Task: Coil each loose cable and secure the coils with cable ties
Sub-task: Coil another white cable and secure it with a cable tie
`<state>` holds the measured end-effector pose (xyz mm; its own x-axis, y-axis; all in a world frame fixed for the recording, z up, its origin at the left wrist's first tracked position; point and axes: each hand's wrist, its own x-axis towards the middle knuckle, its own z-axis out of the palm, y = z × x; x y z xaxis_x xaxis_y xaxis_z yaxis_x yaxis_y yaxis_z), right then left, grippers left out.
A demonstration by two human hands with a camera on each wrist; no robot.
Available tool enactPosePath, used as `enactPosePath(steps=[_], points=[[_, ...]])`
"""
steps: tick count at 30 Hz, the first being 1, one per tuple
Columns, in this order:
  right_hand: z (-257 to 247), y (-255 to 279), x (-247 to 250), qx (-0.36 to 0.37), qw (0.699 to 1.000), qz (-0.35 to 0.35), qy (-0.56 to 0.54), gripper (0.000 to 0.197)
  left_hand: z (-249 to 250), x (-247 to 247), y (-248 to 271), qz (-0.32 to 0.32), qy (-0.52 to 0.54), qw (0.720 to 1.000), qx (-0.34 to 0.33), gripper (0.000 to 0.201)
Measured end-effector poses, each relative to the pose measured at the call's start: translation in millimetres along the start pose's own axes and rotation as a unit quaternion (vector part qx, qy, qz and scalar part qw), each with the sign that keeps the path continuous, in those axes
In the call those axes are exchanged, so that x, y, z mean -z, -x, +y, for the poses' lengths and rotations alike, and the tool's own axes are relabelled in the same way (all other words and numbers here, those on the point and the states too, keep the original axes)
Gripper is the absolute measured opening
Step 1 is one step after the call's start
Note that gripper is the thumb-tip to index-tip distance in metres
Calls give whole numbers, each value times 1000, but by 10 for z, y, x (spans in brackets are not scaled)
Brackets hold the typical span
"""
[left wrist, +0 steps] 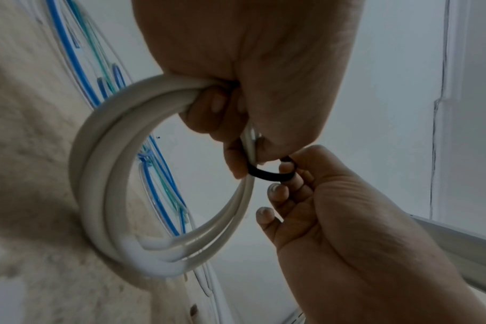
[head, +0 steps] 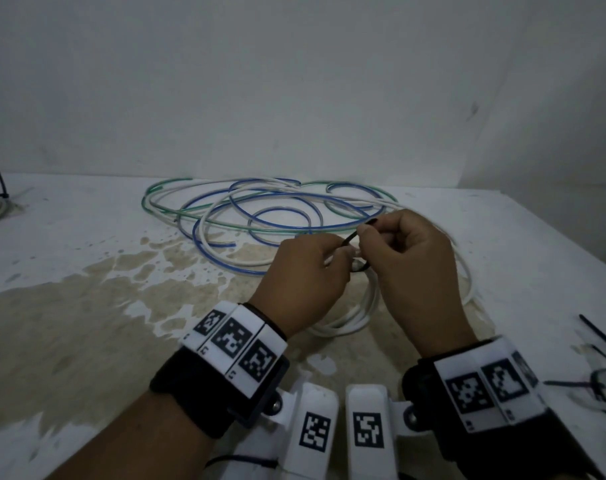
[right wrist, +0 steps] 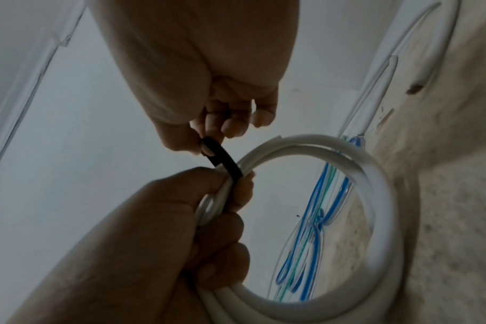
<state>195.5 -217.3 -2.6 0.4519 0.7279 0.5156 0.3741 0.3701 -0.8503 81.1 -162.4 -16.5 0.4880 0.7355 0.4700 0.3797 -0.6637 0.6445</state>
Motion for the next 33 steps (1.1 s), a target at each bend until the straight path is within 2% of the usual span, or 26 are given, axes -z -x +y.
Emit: enactPosePath(steps=[6, 9, 14, 21, 23, 26, 28, 33], points=[[55, -34, 47, -39, 997, -60, 36, 17, 12, -40, 32, 3, -1, 998, -55, 32], [50, -27, 48, -19, 998, -25, 49, 21, 42, -48, 28, 16, 19, 999, -48, 34], [38, -5, 25, -4, 998, 32, 56, 21, 34, -21, -1, -12, 21, 999, -25, 38], [37, -36, 69, -33, 995, -60, 71, 19, 17, -30, 43, 17, -14, 995, -93, 30], [21, -33, 81, -27, 997, -46, 62, 20, 46, -27, 38, 20, 4, 996, -86, 27], [-5, -19, 69, -16, 999, -1, 35, 21, 61, -33, 5, 6, 14, 999, -47, 40], [-13, -5, 49, -7, 999, 8, 33, 22, 28, -23, -6, 8, 15, 999, -52, 43], [29, -25, 65, -28, 997, -54, 57, 22, -30, -7, 31, 30, -36, 992, -117, 34]])
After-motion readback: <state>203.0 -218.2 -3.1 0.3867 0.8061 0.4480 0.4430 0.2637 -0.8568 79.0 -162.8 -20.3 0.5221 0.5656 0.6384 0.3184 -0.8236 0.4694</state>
